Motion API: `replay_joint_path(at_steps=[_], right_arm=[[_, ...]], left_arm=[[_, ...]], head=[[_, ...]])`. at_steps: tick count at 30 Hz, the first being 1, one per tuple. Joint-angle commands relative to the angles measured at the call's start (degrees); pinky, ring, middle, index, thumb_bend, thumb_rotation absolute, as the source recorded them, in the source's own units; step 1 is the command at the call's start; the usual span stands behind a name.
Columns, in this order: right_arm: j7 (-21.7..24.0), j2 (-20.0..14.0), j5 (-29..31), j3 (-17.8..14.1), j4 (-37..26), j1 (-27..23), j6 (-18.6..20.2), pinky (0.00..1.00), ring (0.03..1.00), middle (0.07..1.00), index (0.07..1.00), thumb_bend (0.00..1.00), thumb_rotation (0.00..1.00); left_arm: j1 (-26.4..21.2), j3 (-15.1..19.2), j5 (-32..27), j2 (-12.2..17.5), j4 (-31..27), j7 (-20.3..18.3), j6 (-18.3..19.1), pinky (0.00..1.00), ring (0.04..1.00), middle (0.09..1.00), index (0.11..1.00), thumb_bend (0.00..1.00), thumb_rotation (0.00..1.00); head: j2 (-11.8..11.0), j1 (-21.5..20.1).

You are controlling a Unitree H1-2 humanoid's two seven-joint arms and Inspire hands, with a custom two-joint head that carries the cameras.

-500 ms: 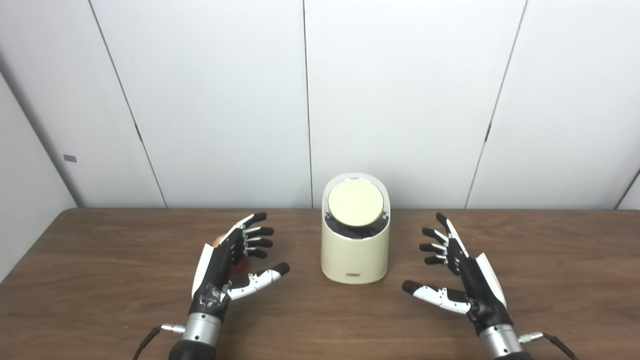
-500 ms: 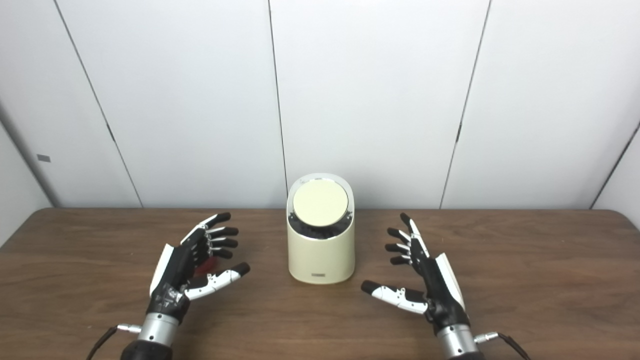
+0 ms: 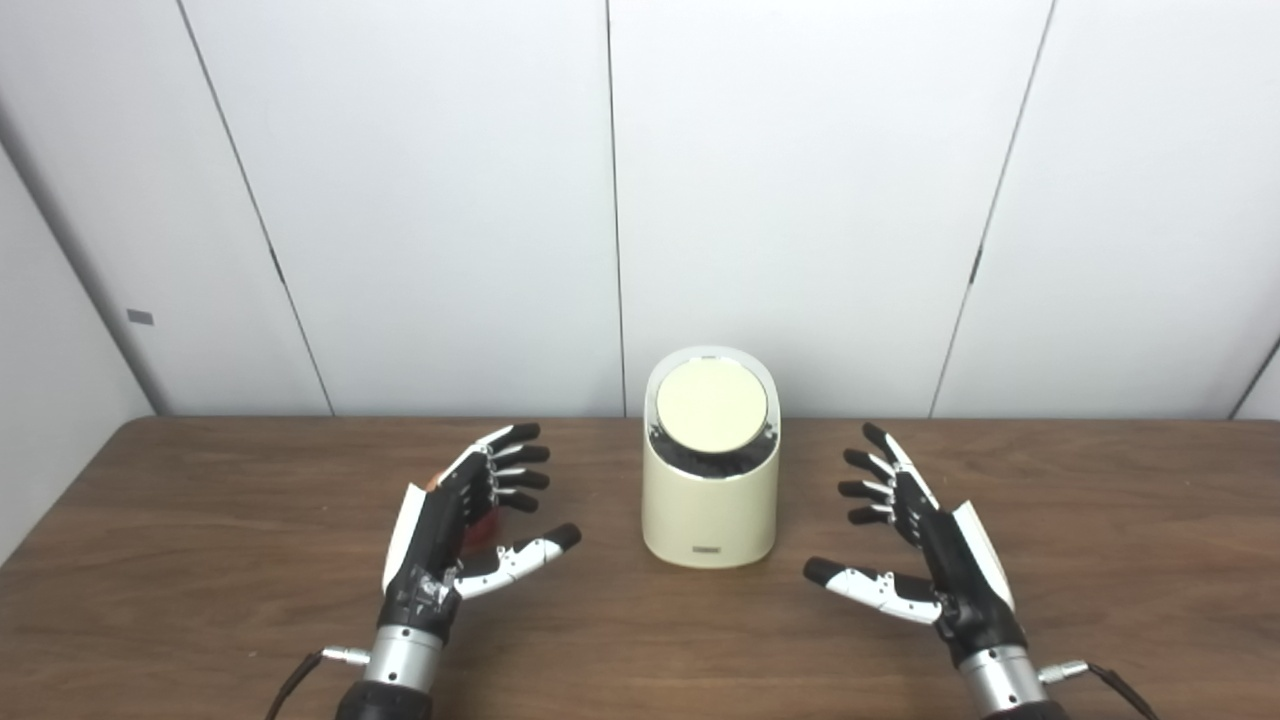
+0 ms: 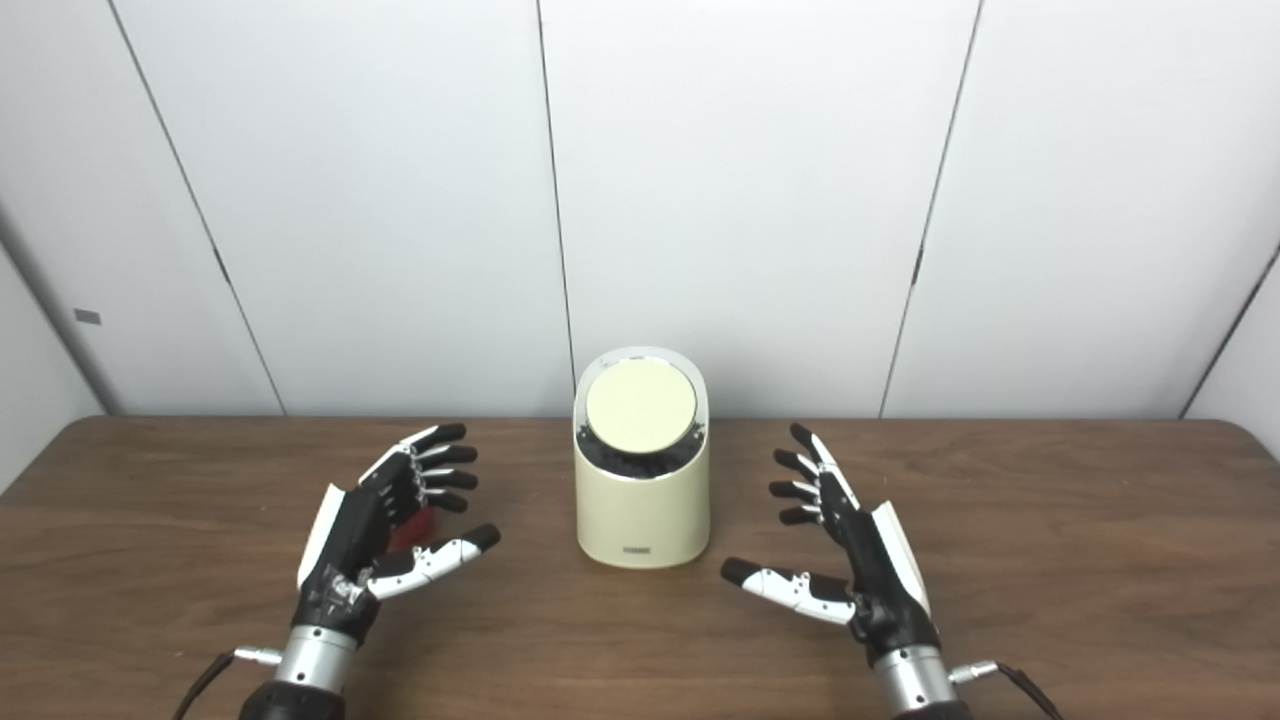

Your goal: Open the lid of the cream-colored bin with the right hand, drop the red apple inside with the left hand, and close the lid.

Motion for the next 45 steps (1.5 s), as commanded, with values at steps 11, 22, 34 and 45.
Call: replay_joint_path(at_steps=[11,22,34,45], right_arm=[[-3.0,2.7,-4.5,0.6,-4.3,-4.9,1.6,0.65,0.791,0.867,0.916,0.76,0.45],[0.7,1.7,-12.7,2.8,-9.3,-15.5,17.2,0.74,0.877,0.921,0.941,0.76,0.43],[0.3,-0.4,-20.9,6.0,-5.8,-23.6,23.3,0.64,0.836,0.924,0.927,0.78,0.43],[-4.4,0.3,-28.9,10.1,0.6,-28.0,24.1,0.75,0.908,0.964,0.916,0.92,0.38]], left_arm=[[-1.8,0.4,0.4,0.2,0.0,0.7,-2.4,0.58,0.653,0.716,0.781,0.73,0.09],[-2.0,0.5,0.5,0.1,-0.1,0.9,-1.7,0.58,0.655,0.712,0.759,0.74,0.09],[-2.4,0.1,0.9,0.0,0.6,0.9,-2.2,0.58,0.656,0.712,0.756,0.73,0.08],[-2.6,0.0,1.0,-0.3,1.2,1.0,-3.3,0.58,0.652,0.712,0.757,0.73,0.08]], head=[[-0.6,0.6],[-0.7,0.6],[-1.0,0.3],[-0.9,0.6]])
